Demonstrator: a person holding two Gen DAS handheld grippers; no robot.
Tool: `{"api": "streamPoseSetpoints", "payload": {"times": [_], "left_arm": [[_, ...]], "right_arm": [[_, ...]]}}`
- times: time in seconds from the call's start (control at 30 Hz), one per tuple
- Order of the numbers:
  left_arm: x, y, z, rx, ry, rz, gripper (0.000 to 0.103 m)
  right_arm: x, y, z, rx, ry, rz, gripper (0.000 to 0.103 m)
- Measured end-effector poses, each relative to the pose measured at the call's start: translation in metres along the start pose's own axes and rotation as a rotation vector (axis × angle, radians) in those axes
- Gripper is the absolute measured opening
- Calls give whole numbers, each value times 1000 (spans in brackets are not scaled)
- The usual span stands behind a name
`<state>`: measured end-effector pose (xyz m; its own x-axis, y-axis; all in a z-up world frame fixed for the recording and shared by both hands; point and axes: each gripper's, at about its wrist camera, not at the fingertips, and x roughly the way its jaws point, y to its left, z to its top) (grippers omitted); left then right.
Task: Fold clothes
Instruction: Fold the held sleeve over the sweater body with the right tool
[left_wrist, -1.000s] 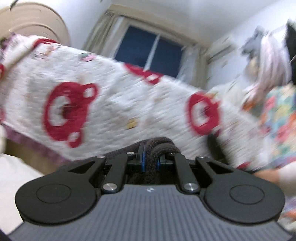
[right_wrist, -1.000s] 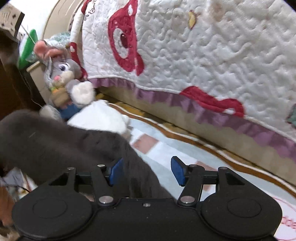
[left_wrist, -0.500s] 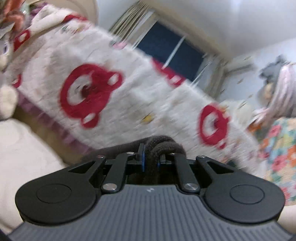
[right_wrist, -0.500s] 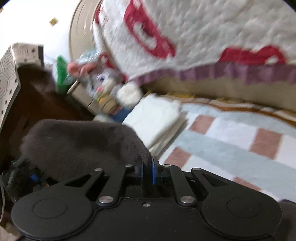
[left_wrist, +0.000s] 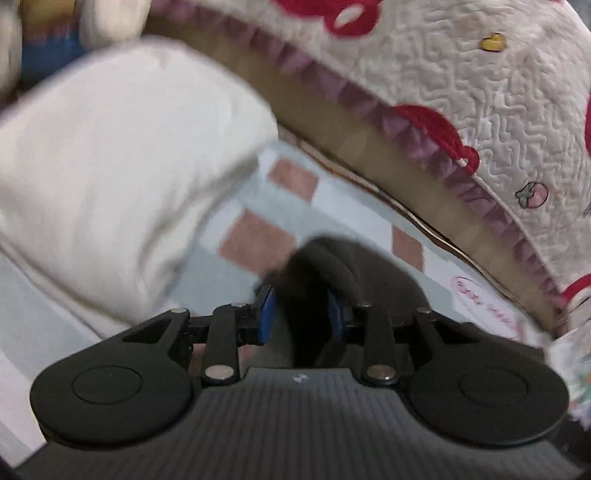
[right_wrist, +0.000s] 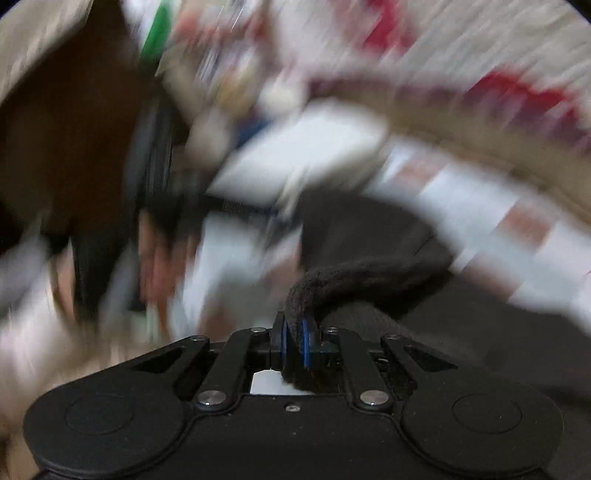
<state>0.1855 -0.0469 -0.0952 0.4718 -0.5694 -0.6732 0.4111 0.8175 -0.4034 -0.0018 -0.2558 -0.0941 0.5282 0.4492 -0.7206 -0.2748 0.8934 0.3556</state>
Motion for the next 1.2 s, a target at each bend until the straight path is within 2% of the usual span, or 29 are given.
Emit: {"api": "streamPoseSetpoints", "payload": {"times": [0.13, 0.2, 0.27, 0.33, 0.37, 0.47, 0.57, 0.73, 0.8, 0.9, 0.93, 0.97, 1.03, 1.1, 1.17, 1.2], "left_arm": [[-4, -29, 0, 137, -10, -71, 32], [-6, -44, -1, 204, -14, -110, 32], [-21, -55, -1, 267, -102, -69, 33], [-38, -48, 4, 215, -210, -73, 41], [-45, -40, 6, 156, -265, -68, 46], [-68, -15, 13, -36, -428, -47, 46], [-72, -22, 14, 44, -437, 4, 50], [-14, -63, -7, 181, -51, -87, 53], [1, -72, -18, 168, 55, -91, 59], [14, -80, -31, 183, 120, -50, 65], [19, -85, -35, 225, 139, -38, 67], [23, -91, -38, 271, 159, -27, 74], [33, -102, -50, 383, 186, 34, 82], [45, -103, -57, 454, 203, 104, 82], [52, -89, -54, 417, 214, 131, 80], [55, -82, -53, 396, 220, 142, 73]], "right_arm": [[30, 1, -18, 12, 51, -21, 10], [32, -2, -19, 25, 58, -17, 10], [28, 0, -20, 14, 69, -15, 10], [26, 2, -18, 10, 69, 2, 11], [25, 3, -16, 6, 69, 13, 11], [29, 5, -17, -12, 100, 11, 11], [39, 4, -21, -17, 152, -19, 11], [40, 5, -22, -9, 168, -40, 11], [41, 3, -25, 2, 167, -36, 11], [41, 1, -29, 48, 144, 0, 11], [37, 0, -30, 69, 126, 31, 11], [34, 0, -31, 89, 107, 62, 12], [28, 0, -33, 108, 79, 104, 11], [28, 6, -34, 60, 103, 57, 11], [30, 9, -37, 36, 117, 40, 11], [30, 10, -38, 26, 123, 33, 11]]}}
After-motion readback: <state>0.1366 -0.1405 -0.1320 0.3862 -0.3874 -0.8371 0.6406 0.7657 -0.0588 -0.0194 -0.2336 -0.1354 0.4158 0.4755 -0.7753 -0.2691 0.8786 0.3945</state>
